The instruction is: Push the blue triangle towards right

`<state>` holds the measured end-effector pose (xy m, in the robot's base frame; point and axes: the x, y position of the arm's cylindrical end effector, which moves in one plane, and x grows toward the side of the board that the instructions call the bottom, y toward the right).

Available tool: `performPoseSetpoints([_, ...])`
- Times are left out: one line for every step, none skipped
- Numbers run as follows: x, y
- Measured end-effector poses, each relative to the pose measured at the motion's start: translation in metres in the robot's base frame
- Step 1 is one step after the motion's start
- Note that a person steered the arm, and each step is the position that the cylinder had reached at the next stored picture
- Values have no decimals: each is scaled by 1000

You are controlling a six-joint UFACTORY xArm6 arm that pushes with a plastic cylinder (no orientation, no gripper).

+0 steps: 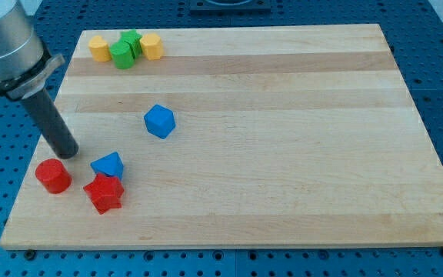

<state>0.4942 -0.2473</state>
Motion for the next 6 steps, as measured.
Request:
performPoseSetpoints([17, 3])
performPoseSetpoints([27, 33])
performPoseSetpoints([27, 99])
performPoseSetpoints([21, 169])
performPoseSetpoints([21, 157])
performPoseSetpoints([22, 123])
